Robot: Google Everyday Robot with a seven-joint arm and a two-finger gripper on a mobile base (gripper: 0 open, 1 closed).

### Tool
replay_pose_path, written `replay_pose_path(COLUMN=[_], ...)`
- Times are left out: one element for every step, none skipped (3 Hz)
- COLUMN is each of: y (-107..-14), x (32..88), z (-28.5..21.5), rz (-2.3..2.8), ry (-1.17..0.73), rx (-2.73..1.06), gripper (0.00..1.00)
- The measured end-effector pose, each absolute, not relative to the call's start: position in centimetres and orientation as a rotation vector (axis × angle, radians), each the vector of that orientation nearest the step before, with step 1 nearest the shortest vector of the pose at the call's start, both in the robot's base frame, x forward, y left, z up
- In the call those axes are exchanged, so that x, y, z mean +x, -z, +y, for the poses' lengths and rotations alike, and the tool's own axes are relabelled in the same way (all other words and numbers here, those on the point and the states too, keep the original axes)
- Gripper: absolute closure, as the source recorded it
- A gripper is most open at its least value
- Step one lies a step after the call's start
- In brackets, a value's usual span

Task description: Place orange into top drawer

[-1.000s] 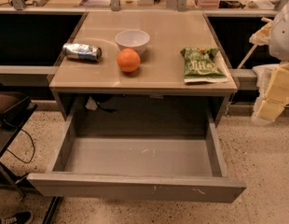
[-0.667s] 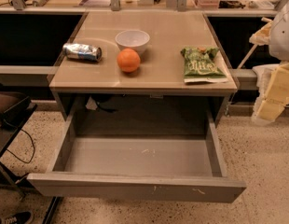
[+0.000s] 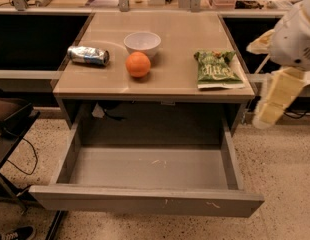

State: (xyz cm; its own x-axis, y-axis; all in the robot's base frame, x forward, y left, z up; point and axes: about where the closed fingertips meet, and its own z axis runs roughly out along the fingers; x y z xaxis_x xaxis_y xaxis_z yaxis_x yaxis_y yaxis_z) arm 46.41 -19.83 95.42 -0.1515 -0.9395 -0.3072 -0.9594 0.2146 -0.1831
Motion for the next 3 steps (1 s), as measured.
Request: replay_pose_path(y=[-91.5,-88.2,-86.6], x=[50.8,55.9,61.6], z=[-15.5,-10.8,-6.1], rz=[1.996,1.901,1.85], ry=[-0.308,-0.409,-0.372], rx=[-1.79,-1.764,-1.678], gripper=[0.0,0.0,0.0])
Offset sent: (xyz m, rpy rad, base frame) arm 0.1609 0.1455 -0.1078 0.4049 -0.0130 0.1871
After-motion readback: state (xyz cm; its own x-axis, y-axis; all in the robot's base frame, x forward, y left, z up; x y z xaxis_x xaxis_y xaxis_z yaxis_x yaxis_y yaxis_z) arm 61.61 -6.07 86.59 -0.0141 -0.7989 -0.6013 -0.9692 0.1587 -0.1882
